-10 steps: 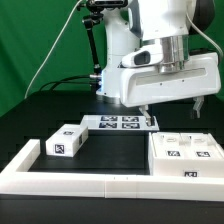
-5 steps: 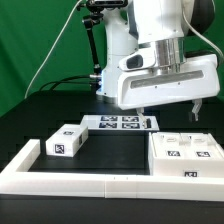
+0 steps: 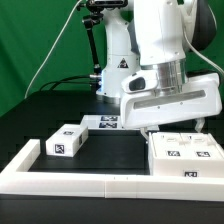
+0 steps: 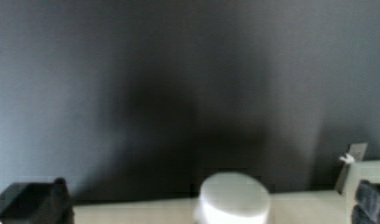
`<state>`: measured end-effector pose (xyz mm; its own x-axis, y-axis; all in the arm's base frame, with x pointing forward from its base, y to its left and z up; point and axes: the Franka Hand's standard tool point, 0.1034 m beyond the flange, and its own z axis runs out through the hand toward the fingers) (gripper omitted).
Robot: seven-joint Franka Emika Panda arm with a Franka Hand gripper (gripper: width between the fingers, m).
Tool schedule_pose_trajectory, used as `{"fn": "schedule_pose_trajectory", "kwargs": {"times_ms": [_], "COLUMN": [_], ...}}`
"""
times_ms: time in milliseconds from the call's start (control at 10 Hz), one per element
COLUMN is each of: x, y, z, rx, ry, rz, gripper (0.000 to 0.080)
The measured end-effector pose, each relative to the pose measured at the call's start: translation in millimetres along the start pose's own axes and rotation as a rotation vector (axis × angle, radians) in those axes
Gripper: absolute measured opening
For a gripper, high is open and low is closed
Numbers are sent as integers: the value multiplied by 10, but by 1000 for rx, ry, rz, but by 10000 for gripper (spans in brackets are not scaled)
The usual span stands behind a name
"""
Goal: Assemble cabinet
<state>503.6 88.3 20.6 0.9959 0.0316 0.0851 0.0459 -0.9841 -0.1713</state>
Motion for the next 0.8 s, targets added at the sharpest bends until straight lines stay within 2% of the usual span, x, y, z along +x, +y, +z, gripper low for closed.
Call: {"fn": "schedule_pose_trajectory", "kwargs": {"times_ms": [400,500,800], "x": [-10,-29,9], "y": [10,34,-25], "z": [12,55,134], "rx": [0,1,8], "ry": [-1,-2,-2], "rz": [-8,-5,-3], "gripper": [797,797,797]}}
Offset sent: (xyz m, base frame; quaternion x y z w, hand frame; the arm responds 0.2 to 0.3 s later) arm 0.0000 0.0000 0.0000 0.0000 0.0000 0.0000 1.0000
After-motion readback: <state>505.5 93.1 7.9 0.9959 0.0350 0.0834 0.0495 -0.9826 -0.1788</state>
